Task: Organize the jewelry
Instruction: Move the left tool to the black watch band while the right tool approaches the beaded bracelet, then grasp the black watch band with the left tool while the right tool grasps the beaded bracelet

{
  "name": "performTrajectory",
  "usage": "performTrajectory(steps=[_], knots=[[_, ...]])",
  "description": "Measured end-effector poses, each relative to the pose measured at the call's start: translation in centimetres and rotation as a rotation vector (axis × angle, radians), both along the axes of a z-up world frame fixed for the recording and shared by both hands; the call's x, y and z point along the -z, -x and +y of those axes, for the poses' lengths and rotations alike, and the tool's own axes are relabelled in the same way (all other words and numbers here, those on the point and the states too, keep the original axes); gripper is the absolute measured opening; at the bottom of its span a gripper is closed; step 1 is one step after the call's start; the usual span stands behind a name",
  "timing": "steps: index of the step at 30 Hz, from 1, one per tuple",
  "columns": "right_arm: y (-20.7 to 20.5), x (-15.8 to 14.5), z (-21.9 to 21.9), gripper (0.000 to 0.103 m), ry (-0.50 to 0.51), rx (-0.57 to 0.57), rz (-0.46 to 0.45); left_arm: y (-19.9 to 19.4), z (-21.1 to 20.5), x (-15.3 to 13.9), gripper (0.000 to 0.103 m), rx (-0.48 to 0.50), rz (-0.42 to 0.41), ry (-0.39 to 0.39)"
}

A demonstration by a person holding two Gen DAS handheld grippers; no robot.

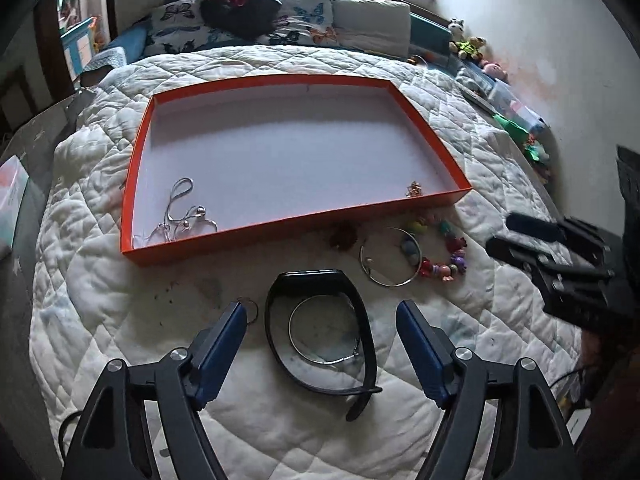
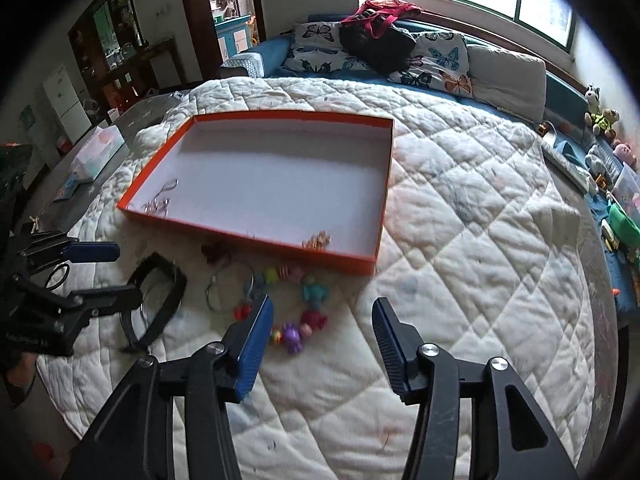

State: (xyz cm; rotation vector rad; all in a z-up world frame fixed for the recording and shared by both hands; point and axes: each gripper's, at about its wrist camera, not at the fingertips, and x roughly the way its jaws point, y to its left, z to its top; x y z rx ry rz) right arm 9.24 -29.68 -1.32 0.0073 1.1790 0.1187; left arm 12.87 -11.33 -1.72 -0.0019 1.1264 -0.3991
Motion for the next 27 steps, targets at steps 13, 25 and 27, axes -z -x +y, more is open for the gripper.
performTrajectory(steps=[13, 25, 27], knots=[[1.7, 1.8, -0.6, 0.057, -0.036, -0.002, 0.039, -1.1, -0.9, 2.5, 0.082, -0.042, 0.03, 0.028], [1.2, 2.4, 0.5, 0.064, -0.026, -0.074, 0.045, -1.0, -1.5, 3.3, 0.071, -0.024, -0.006, 0.002], [1.0, 2.5, 0.8, 0.067, -0.033, -0.091, 0.047, -1.1, -1.6, 3.4, 0.066, -0.016, -0.013, -0.01]])
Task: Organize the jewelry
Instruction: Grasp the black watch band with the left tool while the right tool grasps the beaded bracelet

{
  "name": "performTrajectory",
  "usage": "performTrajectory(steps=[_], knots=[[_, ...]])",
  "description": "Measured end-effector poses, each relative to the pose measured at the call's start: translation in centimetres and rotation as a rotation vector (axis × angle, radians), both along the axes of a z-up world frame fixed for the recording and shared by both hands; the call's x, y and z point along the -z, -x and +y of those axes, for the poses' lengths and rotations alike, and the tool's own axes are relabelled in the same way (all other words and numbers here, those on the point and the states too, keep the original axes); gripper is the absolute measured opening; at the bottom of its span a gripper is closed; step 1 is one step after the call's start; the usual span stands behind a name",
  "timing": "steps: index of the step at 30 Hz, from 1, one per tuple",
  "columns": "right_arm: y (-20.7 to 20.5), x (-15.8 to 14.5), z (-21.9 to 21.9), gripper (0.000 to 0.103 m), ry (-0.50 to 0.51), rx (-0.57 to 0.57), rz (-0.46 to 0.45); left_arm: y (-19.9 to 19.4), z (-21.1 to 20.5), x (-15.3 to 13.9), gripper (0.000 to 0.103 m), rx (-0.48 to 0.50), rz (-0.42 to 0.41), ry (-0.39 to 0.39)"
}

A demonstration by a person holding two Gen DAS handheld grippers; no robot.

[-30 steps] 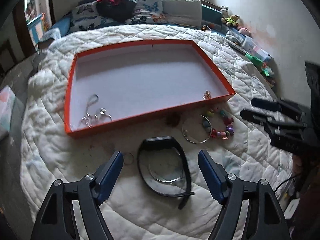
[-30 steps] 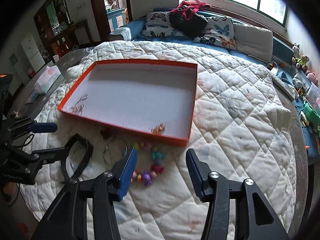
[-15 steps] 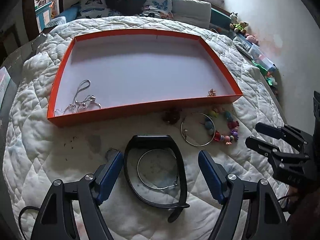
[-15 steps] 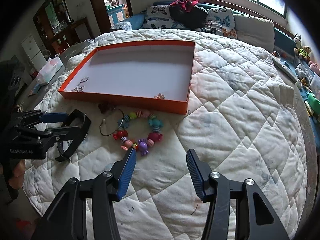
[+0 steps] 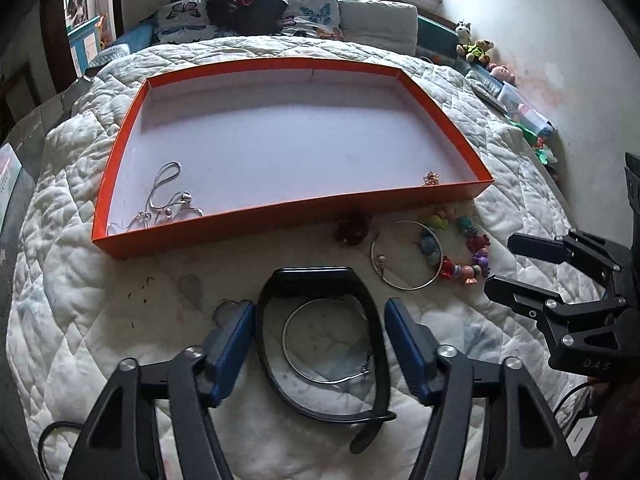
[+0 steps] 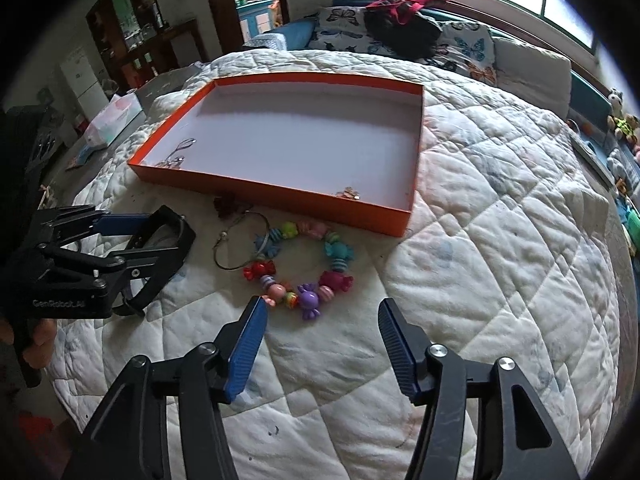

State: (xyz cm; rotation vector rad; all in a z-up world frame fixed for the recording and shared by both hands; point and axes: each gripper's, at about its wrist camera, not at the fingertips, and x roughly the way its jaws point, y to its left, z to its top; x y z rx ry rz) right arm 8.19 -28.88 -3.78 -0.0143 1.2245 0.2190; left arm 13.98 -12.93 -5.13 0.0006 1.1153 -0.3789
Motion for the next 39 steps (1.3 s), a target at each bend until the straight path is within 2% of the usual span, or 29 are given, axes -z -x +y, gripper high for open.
performTrajectory(steps=[3, 11, 18, 24, 26, 30, 32, 37, 39], knots=[[-0.4, 0.4, 0.6, 0.071, 0.01, -0.033, 0.008, 0.0, 0.0, 0.0, 0.063, 0.01, -0.008, 0.0], [-1.3, 1.3, 2.1, 0.072, 0.044, -0.107, 0.02, -0.2, -0.2, 0.0, 0.063, 0.018, 0.0, -0.005], [-1.9, 2.0, 2.8, 0.072, 0.096, -0.148, 0.009, -0.3, -0.2, 0.0, 0.066, 0.023, 0.013, 0.001], [-2.2, 2.1, 2.6, 0.072, 0.077, -0.134, 0.014, -0.3, -0.5, 0.1, 0.07, 0.028, 0.014, -0.005], [-2.2, 2.1, 2.6, 0.07, 0.079, -0.137, 0.011, -0.4, -0.5, 0.2, 0.071, 0.025, 0.02, -0.004], [-1.9, 1.9, 2.7, 0.056, 0.086, -0.147, 0.009, -0.3, -0.7, 0.3, 0.072, 0.028, 0.022, -0.01], [-1.9, 1.8, 2.7, 0.053, 0.087, -0.146, 0.01, -0.2, -0.9, 0.4, 0.072, 0.034, 0.013, -0.031], [-1.6, 1.6, 2.4, 0.042, 0.084, -0.132, 0.011, -0.3, -1.1, 0.7, 0.07, 0.029, 0.014, -0.025], [-1.5, 1.4, 2.2, 0.042, 0.08, -0.126, 0.016, -0.2, -1.2, 0.8, 0.069, 0.034, 0.007, -0.031]])
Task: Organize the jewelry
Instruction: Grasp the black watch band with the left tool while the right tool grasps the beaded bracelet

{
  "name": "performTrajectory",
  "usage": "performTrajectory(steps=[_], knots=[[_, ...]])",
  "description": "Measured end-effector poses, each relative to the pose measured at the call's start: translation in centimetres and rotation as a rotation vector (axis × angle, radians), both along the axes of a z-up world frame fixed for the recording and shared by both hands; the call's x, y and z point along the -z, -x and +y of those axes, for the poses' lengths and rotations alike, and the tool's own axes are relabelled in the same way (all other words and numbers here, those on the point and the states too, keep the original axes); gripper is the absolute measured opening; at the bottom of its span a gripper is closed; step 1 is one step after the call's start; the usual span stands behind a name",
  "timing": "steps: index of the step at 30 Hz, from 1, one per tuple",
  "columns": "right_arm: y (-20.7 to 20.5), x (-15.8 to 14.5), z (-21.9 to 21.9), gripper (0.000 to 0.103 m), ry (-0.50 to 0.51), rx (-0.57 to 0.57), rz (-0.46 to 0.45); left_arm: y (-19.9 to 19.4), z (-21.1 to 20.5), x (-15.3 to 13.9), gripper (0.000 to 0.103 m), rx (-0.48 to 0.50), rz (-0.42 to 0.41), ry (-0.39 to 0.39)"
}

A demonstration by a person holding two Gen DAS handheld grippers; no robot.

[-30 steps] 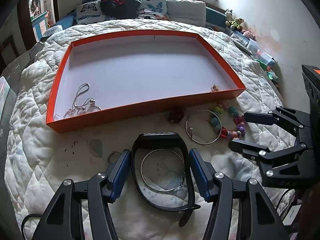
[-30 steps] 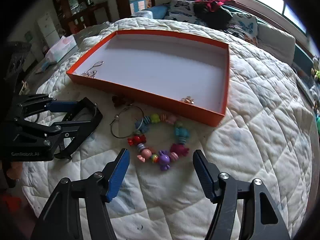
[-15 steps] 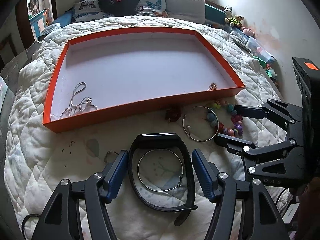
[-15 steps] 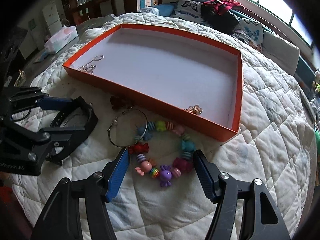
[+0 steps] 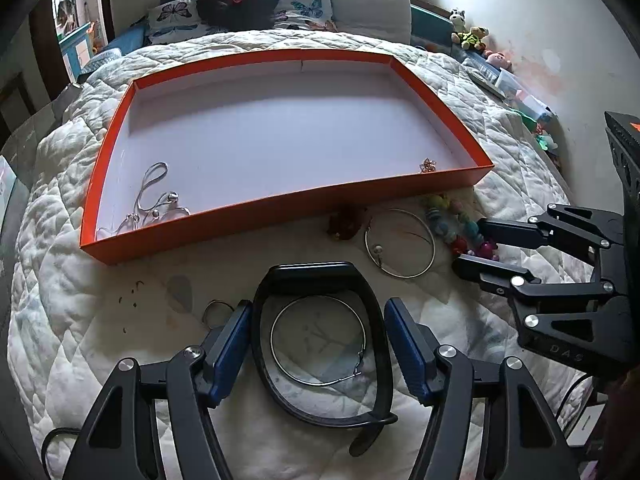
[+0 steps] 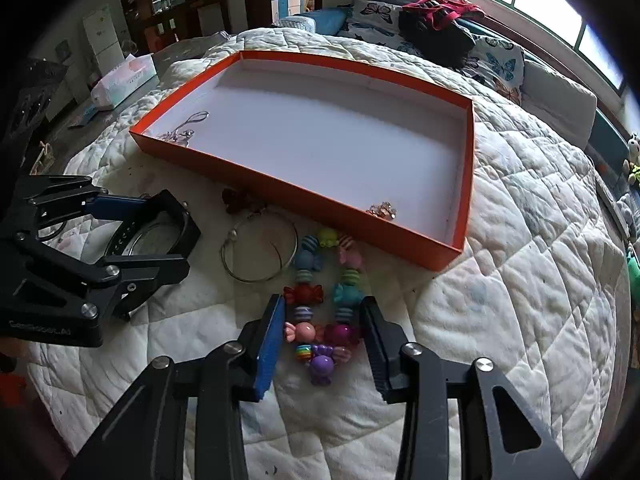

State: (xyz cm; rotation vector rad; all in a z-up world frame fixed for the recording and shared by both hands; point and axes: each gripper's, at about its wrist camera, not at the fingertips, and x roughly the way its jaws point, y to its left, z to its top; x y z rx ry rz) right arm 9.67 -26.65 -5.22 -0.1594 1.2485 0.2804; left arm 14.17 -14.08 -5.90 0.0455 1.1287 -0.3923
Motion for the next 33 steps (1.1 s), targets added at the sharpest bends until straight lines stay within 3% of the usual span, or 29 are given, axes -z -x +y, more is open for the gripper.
performTrajectory(steps=[7, 22, 25, 33], knots=[[0.6, -0.7, -0.4, 0.03, -0.014, 0.021, -0.008, 0.3, 0.4, -0.3, 0.061, 0.004, -0.015, 0.015], [0.1, 0.1, -0.3, 0.038, -0.01, 0.031, -0.005, 1.3, 1.6, -1.6, 0.06, 0.013, -0.046, 0.032], [0.2, 0.0, -0.3, 0.029, -0.017, 0.036, -0.006, 1.5, 1.7, -2.0, 0.06, 0.014, -0.05, 0.038], [0.7, -0.9, -0.8, 0.024, -0.034, 0.051, -0.012, 1.8, 2.3, -3.1, 0.06, 0.015, -0.074, 0.039]])
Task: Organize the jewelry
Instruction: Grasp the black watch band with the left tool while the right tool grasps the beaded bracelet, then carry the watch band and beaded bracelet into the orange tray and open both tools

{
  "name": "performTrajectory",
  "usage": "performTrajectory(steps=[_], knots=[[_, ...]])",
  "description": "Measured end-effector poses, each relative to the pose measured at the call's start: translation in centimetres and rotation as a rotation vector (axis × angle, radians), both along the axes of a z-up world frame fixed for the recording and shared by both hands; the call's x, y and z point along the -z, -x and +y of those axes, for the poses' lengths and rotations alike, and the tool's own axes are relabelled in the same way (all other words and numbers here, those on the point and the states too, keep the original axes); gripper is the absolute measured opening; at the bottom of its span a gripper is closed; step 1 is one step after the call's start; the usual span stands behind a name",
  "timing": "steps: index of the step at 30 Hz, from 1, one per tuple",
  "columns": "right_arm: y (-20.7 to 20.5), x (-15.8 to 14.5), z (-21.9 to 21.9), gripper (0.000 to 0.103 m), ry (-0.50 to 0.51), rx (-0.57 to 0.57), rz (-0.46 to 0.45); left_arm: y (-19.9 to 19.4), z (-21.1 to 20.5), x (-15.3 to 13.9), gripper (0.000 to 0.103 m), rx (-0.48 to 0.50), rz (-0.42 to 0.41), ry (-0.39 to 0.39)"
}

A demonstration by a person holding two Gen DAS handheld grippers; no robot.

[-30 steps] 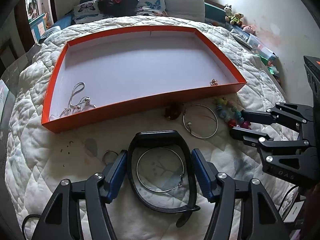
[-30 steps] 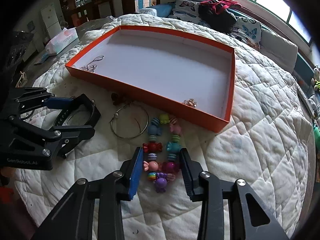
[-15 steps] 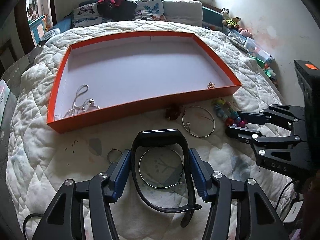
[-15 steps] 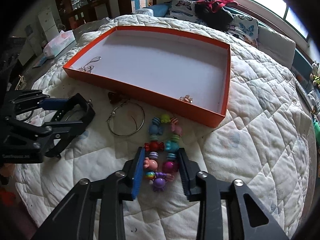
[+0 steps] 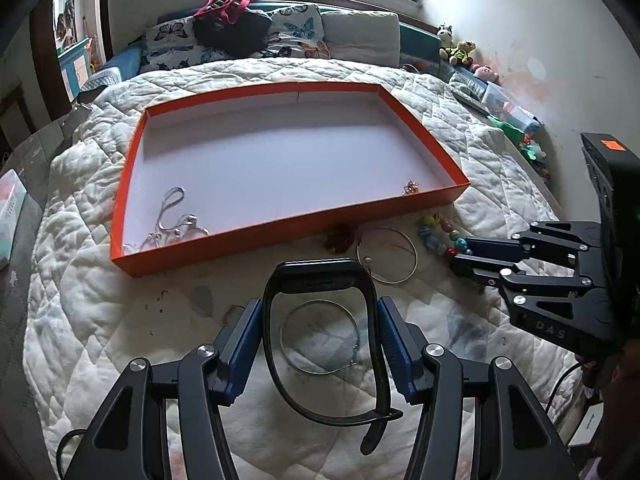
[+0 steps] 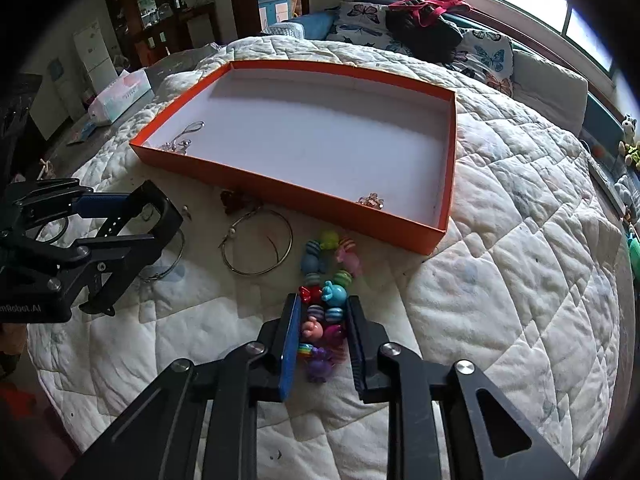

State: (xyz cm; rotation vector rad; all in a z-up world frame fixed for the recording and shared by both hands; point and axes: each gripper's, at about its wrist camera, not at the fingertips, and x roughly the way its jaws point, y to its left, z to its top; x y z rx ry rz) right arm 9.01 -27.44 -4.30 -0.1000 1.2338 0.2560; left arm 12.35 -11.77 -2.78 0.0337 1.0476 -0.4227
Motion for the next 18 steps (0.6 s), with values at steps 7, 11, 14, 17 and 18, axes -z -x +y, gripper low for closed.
performTrajectory(steps=[7, 11, 14, 17, 18], knots=[[0.1, -1.5, 0.2, 0.011, -0.013, -0.007, -0.027, -0.3, 1.0, -1.2, 0.06, -0.01, -0.014, 0.015], [0.1, -2.4, 0.4, 0.009, -0.018, -0.009, -0.051, -0.6, 1.6, -2.0, 0.06, -0.019, -0.028, 0.022], [0.0, -3.1, 0.7, 0.009, -0.024, -0.009, -0.072, -0.9, 2.2, -2.7, 0.06, -0.026, -0.037, 0.033], [-0.3, -4.3, 0.8, 0.009, -0.048, -0.003, -0.104, -1.5, 2.8, -3.4, 0.06, -0.036, -0.052, 0.032], [-0.5, -4.7, 0.8, 0.009, -0.055, -0.003, -0.115, -1.7, 3.0, -3.7, 0.06, -0.04, -0.057, 0.03]])
